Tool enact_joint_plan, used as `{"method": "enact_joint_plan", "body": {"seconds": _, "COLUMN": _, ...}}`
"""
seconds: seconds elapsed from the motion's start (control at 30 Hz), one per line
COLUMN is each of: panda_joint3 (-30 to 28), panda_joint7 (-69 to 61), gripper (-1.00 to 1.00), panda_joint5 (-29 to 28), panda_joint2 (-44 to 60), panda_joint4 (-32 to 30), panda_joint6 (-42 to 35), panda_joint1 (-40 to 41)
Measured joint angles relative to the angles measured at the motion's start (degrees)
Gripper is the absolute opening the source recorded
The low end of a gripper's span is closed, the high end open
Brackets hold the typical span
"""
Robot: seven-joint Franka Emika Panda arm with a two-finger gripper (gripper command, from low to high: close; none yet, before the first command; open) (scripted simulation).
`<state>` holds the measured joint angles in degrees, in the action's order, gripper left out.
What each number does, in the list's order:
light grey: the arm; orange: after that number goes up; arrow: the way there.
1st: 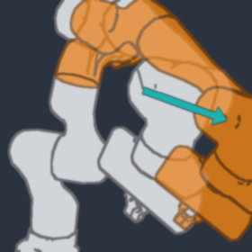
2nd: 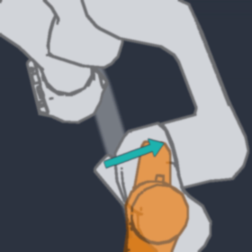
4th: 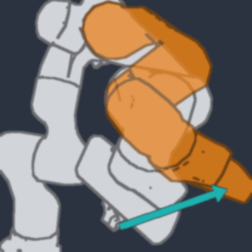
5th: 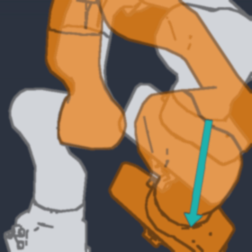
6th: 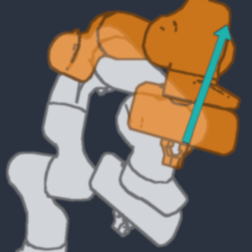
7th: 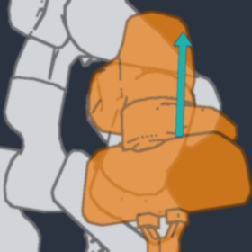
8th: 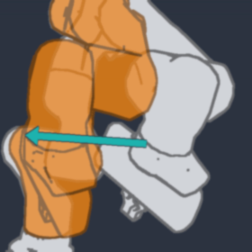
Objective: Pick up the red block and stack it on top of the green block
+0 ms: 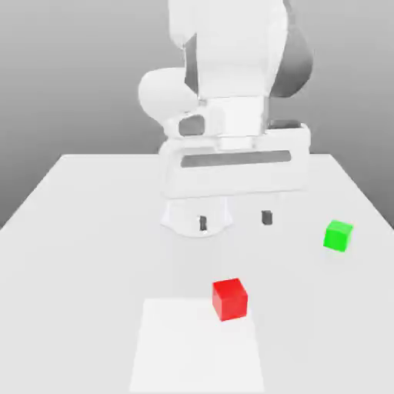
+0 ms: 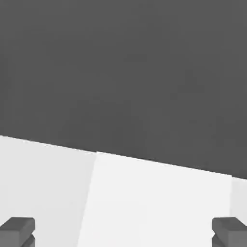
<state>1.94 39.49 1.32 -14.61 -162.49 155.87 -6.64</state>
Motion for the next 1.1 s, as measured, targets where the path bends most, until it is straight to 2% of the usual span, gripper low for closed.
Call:
{"method": "enact_joint_plan", "body": {"seconds": 0.1, "panda_joint3": 0.69, "panda_joint7": -0.32, "gripper": 0.0, "panda_joint5": -0.74, "panda_joint2": 10.05, "panda_joint4": -3.87, "panda_joint6": 7.55, "panda_joint1": -0.67}}
{"method": "enact_joint_plan", "body": {"seconds": 0.27, "panda_joint3": -0.58, "panda_joint7": 0.98, "gripper": 0.0, "panda_joint5": -2.85, "panda_joint2": 22.08, "panda_joint4": -3.39, "panda_joint6": 17.53, "panda_joint1": -1.77}}
{"method": "enact_joint_plan", "body": {"seconds": 0.3, "panda_joint3": -0.99, "panda_joint7": 1.17, "gripper": -1.0, "panda_joint5": -3.09, "panda_joint2": 24.13, "panda_joint4": -3.12, "panda_joint6": 19.28, "panda_joint1": -2.12}}
{"method": "enact_joint_plan", "body": {"seconds": 0.53, "panda_joint3": -1.05, "panda_joint7": 1.42, "gripper": -1.0, "panda_joint5": -3.4, "panda_joint2": 24.63, "panda_joint4": -3.06, "panda_joint6": 19.7, "panda_joint1": -2.11}}
{"method": "enact_joint_plan", "body": {"seconds": 0.8, "panda_joint3": 0.16, "panda_joint7": -0.44, "gripper": -1.0, "panda_joint5": -0.73, "panda_joint2": 9.93, "panda_joint4": -5.08, "panda_joint6": 7.03, "panda_joint1": -2.56}}
{"method": "enact_joint_plan", "body": {"seconds": 1.1, "panda_joint3": 13.6, "panda_joint7": -3.55, "gripper": -1.0, "panda_joint5": 6.62, "panda_joint2": 4.49, "panda_joint4": -3.91, "panda_joint6": 1.01, "panda_joint1": -22.33}}
